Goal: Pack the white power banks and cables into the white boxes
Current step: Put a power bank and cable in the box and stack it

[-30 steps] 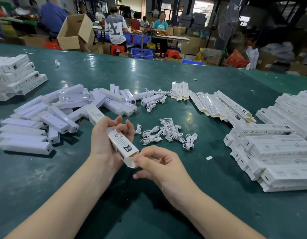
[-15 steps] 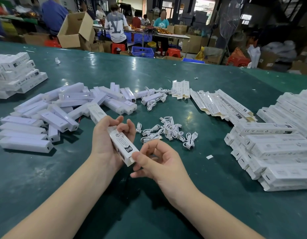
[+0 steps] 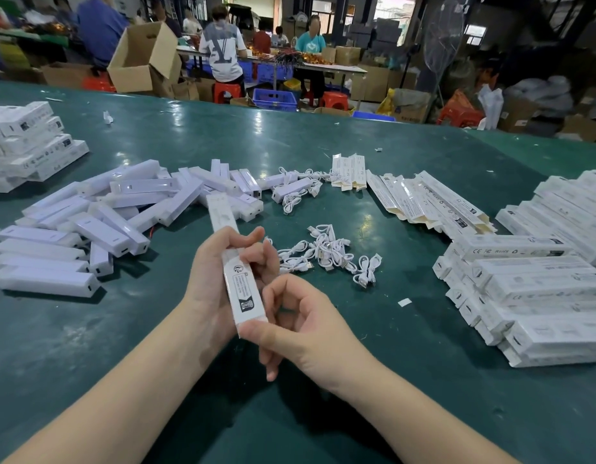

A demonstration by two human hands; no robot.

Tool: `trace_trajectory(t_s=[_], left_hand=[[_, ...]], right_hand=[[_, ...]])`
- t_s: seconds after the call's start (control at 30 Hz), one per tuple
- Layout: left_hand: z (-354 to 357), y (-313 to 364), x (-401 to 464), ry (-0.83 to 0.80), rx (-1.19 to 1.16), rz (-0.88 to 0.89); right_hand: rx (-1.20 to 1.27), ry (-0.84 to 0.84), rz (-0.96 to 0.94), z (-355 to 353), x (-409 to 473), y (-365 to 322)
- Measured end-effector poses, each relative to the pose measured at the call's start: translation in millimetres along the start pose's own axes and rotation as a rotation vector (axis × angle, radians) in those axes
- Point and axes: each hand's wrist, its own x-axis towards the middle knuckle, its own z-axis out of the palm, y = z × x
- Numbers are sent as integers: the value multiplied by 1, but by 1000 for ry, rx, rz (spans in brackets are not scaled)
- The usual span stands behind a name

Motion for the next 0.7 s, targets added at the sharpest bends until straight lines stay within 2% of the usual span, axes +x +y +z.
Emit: trace_trajectory(t_s=[0.13, 0.27, 0.37, 0.43, 0.53, 0.63, 0.7], left_hand=[[0, -4, -2, -15, 91, -91], [0, -8, -3, -45, 120, -169], [2, -9, -3, -90, 68, -198], [2, -9, -2, -108, 57, -195], [2, -7, -2, -107, 93, -168], [1, -2, 0, -26, 211, -48], [1, 4, 2, 42, 286, 43]], right_hand=[[-218, 9, -49, -5, -2, 0], [-553, 89, -171, -8, -5, -3], [-912, 197, -381, -8, -4, -4], [-1065, 253, -502, -5, -3, -6], [-1099, 259, -516, -5, -3, -6], [-923, 178, -307, -12, -2, -4], [-851, 186, -251, -15, -2, -1]])
